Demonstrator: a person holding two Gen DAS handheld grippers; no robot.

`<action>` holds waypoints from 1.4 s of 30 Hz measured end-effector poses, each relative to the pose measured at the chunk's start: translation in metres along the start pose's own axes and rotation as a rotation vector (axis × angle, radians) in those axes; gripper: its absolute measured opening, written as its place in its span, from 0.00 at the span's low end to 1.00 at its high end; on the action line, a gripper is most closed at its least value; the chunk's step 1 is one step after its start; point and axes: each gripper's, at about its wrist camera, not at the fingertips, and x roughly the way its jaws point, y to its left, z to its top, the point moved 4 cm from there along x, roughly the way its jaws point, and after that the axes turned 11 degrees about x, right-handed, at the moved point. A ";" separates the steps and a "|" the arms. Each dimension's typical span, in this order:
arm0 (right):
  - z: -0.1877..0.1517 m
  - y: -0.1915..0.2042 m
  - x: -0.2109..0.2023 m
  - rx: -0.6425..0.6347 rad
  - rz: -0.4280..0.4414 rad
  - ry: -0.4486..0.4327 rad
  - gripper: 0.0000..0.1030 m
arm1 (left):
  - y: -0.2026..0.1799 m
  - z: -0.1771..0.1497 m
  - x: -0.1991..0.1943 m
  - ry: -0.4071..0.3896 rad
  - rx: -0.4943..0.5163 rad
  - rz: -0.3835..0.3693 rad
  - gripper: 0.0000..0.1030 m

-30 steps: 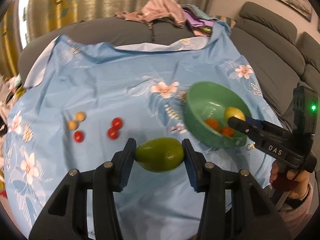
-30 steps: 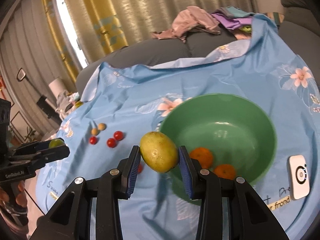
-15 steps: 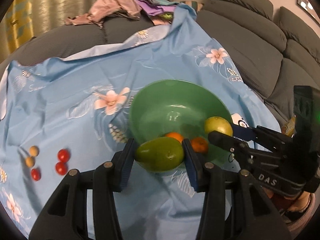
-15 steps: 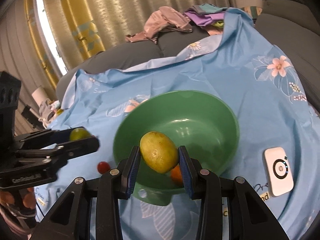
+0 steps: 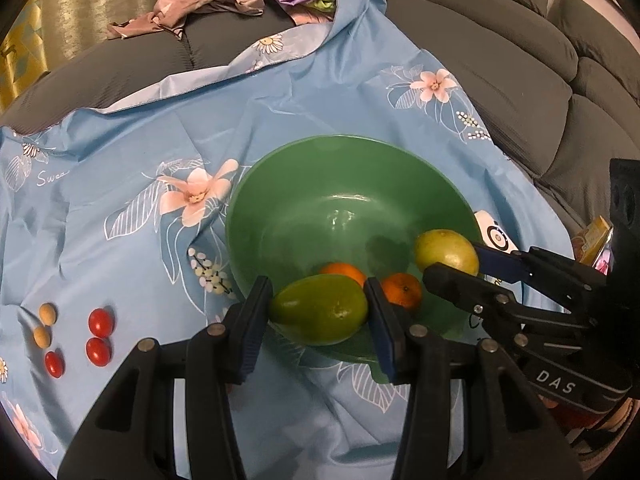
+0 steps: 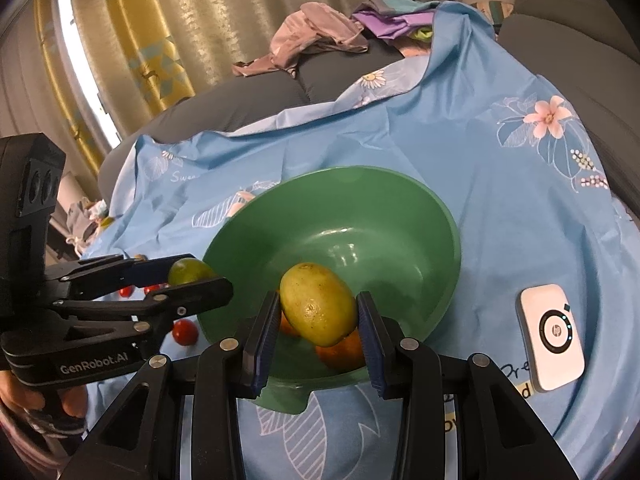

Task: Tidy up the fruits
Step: 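Carry the green and yellow fruits over the bowl and release both, then withdraw both tools from the bowl toward the cherry tomatoes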

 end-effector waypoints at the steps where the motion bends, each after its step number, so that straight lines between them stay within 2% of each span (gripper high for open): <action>1: 0.000 0.000 0.001 0.000 0.001 0.001 0.39 | 0.000 0.000 0.001 0.002 0.002 0.000 0.46; 15: 0.002 -0.005 0.004 0.006 -0.019 -0.001 0.39 | -0.005 0.004 0.015 0.049 0.032 0.018 0.46; 30: 0.001 -0.006 0.007 0.015 -0.039 0.013 0.39 | -0.005 0.004 0.019 0.056 0.024 0.022 0.46; 39: 0.002 -0.006 0.000 0.026 -0.049 -0.007 0.39 | 0.000 0.003 0.008 0.032 0.002 0.030 0.63; 41: 0.002 -0.006 -0.001 0.032 -0.049 -0.010 0.39 | 0.003 0.001 0.001 0.026 -0.007 0.039 0.75; 42: 0.001 -0.006 -0.003 0.035 -0.049 -0.012 0.39 | 0.004 -0.001 -0.004 0.018 -0.014 0.043 0.77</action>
